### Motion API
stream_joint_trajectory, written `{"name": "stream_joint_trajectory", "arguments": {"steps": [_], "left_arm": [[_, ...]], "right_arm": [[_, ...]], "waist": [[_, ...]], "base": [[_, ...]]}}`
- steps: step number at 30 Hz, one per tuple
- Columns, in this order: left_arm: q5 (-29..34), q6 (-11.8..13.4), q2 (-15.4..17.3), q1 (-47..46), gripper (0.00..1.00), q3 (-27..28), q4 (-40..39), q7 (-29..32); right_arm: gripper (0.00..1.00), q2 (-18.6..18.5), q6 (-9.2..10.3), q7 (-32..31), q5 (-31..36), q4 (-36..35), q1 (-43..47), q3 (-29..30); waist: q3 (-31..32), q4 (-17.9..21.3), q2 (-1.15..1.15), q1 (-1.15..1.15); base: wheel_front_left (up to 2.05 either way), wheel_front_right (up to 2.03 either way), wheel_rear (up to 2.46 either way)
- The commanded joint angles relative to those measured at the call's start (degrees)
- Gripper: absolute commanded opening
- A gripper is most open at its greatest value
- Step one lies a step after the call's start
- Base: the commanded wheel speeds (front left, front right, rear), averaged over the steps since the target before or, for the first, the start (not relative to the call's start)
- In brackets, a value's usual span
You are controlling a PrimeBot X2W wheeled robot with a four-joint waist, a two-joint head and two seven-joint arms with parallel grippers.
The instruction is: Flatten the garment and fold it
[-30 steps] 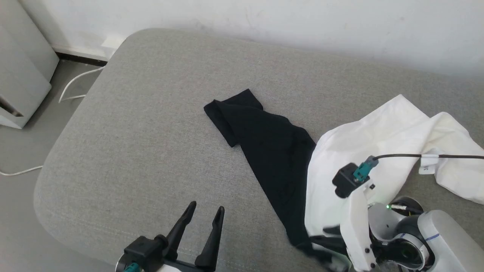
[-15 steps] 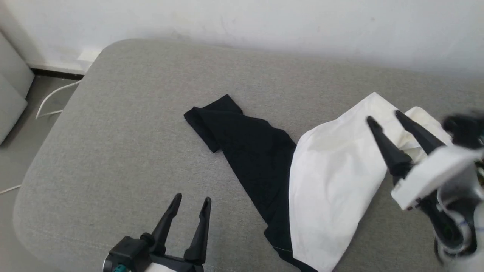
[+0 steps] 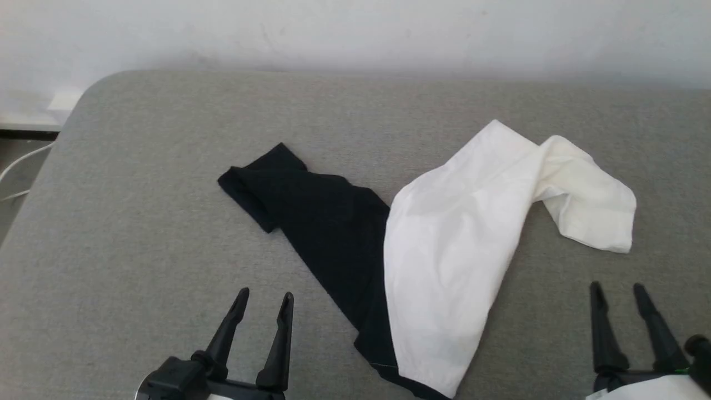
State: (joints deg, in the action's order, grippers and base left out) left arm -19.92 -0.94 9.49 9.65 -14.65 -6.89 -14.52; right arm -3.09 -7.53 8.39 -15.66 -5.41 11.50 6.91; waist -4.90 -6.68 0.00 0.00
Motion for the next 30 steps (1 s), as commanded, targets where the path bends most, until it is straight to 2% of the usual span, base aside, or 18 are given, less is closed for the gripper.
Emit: {"name": "stream_joint_trajectory", "arguments": {"steps": [1, 8, 13, 15, 19, 23, 25, 30], "left_arm": [[0.81, -0.13, 0.67, 0.24, 1.0, 0.24, 0.08, -0.29], [3.24, -2.23, 5.0, -7.13, 1.0, -0.58, -0.96, 5.21], [1.81, -5.8, 9.73, -21.56, 1.0, -4.5, 0.06, 15.3], [-1.69, -6.35, 11.45, -27.73, 1.0, -7.33, 1.86, 20.56], [-11.5, -6.51, 17.37, -39.23, 1.0, -14.35, 6.65, 31.96], [-20.11, -6.53, 22.59, -45.17, 1.0, -18.26, 12.79, 41.35], [-22.64, -6.53, 24.34, -46.38, 1.0, -19.46, 14.54, 43.22], [-26.87, -6.54, 26.15, -45.54, 1.0, -21.6, 18.22, 45.74]], "right_arm": [[1.0, 0.2, 0.04, 1.38, -0.21, 1.07, 0.14, -0.98], [1.0, 0.2, 0.04, 3.55, -0.27, 3.01, -0.66, -1.84], [1.0, 0.21, 0.04, 4.1, 0.06, 3.63, -1.61, -1.66], [1.0, 0.21, 0.04, 4.22, -0.04, 3.9, -2.14, -1.9], [1.0, 0.21, 0.04, 4.34, -0.27, 4.7, -3.72, -3.47], [1.0, 0.21, 0.04, 4.59, -0.62, 6.0, -5.12, -4.77], [1.0, 0.21, 0.04, 4.78, -0.7, 6.51, -5.49, -4.97], [1.0, 0.21, 0.04, 5.13, -0.74, 7.36, -6.04, -5.35]], "waist": [[-0.26, 2.31, 0.0, 0.0], [-0.33, 4.53, 0.0, 0.0], [-1.79, 5.44, 0.0, 0.0], [-2.75, 6.02, 0.0, 0.0], [-5.11, 8.02, 0.0, 0.0], [-6.87, 10.78, 0.0, 0.0], [-7.76, 12.1, 0.0, 0.0], [-9.44, 14.22, 0.0, 0.0]], "base": [[0.0, 0.0, 0.0], [0.0, 0.0, 0.0], [0.0, 0.0, 0.0], [0.0, 0.0, 0.0], [0.0, 0.0, 0.0], [0.0, 0.0, 0.0], [0.0, 0.0, 0.0], [0.0, 0.0, 0.0]]}}
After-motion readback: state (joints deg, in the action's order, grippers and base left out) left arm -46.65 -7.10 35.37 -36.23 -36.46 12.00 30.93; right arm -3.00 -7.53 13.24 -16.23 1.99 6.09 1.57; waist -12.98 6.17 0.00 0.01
